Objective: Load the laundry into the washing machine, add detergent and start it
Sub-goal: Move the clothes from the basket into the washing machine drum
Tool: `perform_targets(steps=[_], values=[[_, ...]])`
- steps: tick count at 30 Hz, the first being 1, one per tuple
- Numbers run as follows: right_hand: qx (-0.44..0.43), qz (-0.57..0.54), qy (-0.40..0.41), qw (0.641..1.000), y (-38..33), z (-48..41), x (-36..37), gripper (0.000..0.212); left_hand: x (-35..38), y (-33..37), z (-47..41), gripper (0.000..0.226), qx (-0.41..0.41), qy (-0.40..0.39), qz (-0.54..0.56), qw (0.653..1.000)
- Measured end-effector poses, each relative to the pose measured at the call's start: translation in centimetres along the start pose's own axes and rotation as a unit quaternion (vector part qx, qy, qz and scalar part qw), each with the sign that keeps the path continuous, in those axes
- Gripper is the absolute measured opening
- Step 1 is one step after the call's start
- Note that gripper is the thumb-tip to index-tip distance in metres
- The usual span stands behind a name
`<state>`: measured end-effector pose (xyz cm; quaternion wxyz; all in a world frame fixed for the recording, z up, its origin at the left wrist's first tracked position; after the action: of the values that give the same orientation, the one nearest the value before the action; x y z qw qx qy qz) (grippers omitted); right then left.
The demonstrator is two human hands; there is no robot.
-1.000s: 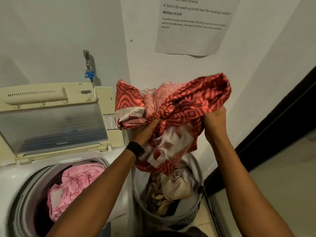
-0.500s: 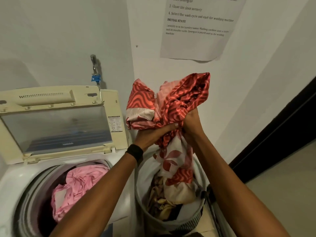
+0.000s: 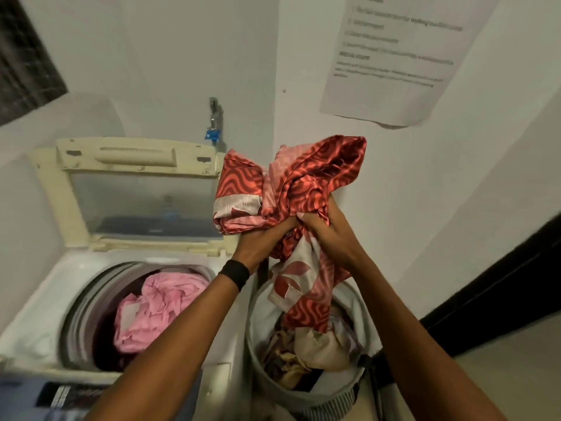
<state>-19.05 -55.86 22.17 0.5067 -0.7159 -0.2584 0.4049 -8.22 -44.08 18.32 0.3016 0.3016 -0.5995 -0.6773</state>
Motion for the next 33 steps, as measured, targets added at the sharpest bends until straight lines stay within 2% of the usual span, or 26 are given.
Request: perform_targets(steps=[2,6,10,13,14,19,22,25,29,31,33], values=[[-0.005,-0.031,-0.017,0.999,-0.3,-0.3,2.1,0.050,-2.2,0.1,1.5,0.089,-0.017,0.036,-0.013,0.999],[-0.028,-0.066,-0.041,0.997,-0.9,-0.5,6.3,0.049,-6.7,0.7,4.2,0.060,-0.043,0.103,-0.030,0.993],[-0.028,-0.112,-0.084,0.990,-1.7,0.3,13.2,0.046,-12.4,-0.2,8.1,0.064,-0.045,0.173,-0.049,0.983],[-0.033,-0.120,-0.107,0.986,-2.2,0.5,17.2,0.046,-15.7,-0.6,10.0,0.031,-0.057,0.199,-0.059,0.977],[-0.030,-0.120,-0.118,0.985,-2.5,0.5,18.4,0.045,-16.7,-0.8,10.4,0.027,-0.064,0.202,-0.055,0.976],[-0.041,-0.097,-0.121,0.987,-2.8,-0.5,23.7,0.053,-21.6,-3.6,10.4,0.026,-0.113,0.220,-0.049,0.968],[-0.039,-0.074,-0.112,0.990,-2.2,-1.0,27.3,0.061,-25.5,-6.6,9.1,0.043,-0.149,0.219,-0.063,0.962],[-0.020,-0.057,-0.096,0.994,-0.7,-2.0,31.0,0.055,-29.5,-9.5,6.9,0.066,-0.166,0.193,-0.087,0.963],[-0.006,0.005,-0.066,0.998,2.0,-3.2,35.3,0.066,-32.9,-14.9,4.4,0.071,-0.166,0.147,-0.075,0.972],[0.016,0.032,-0.067,0.997,3.8,-3.5,37.1,0.071,-33.6,-17.6,3.8,0.062,-0.208,0.119,-0.063,0.969],[0.031,0.059,-0.055,0.996,6.7,-3.7,39.1,0.072,-34.1,-21.2,2.5,0.064,-0.236,0.095,-0.055,0.965]])
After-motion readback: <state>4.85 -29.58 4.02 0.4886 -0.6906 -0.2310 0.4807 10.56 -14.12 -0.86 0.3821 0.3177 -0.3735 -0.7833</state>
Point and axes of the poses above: each hand's wrist, its own z-axis away from the middle knuckle, its own x-axis out of the palm, y = z × x, the point moved 4 cm from there along -z, towards the middle knuckle
